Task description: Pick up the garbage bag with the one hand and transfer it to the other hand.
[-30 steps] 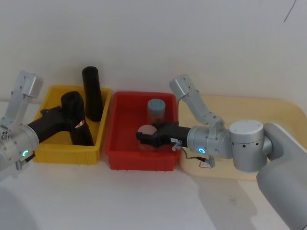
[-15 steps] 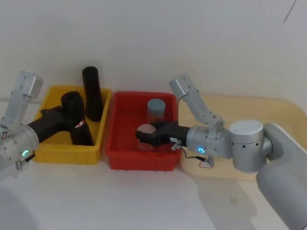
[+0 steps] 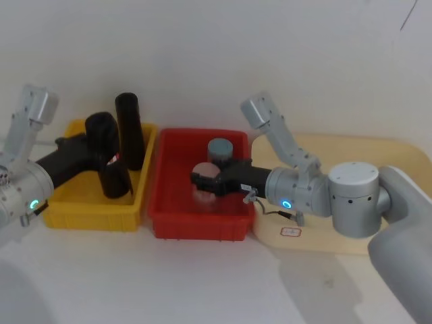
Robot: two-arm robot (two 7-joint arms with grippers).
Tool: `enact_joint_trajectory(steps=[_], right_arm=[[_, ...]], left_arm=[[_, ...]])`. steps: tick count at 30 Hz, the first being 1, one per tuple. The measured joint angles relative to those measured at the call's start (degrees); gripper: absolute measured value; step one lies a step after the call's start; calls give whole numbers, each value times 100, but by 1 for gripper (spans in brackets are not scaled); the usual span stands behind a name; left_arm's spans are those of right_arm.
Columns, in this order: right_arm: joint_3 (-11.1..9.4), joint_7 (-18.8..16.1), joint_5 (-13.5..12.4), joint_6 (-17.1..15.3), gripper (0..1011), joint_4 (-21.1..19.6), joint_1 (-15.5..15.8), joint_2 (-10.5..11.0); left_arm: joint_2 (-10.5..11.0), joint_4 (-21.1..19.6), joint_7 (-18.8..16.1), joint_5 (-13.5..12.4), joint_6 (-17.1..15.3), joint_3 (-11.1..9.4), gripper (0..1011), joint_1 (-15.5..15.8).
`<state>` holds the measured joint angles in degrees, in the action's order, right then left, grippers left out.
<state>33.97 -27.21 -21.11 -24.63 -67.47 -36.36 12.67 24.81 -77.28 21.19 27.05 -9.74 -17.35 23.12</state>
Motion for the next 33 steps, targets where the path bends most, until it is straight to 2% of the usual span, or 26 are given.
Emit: enact_joint_trajectory(steps=[6, 11, 17, 25, 29, 33], right_arm=[[-70, 111, 9, -21, 646, -477, 79, 157], [-198, 282, 61, -103, 646, -1048, 177, 365], [-407, 560, 172, -298, 646, -1774, 332, 660], [-723, 937, 329, -651, 646, -2590, 582, 1047], [-944, 1165, 406, -888, 646, -3058, 768, 1264], [-1096, 1318, 455, -1058, 646, -3312, 896, 1386]], left_arm=[[59, -390, -23, -6, -1, 95, 379, 24], [101, -668, 6, 16, 1, 156, 379, 159], [59, -752, 198, 63, 75, 120, 379, 526], [-156, -483, 534, 116, 225, -90, 379, 1078], [-365, -185, 762, 150, 329, -275, 379, 1435], [-570, 102, 961, 179, 413, -442, 379, 1706]])
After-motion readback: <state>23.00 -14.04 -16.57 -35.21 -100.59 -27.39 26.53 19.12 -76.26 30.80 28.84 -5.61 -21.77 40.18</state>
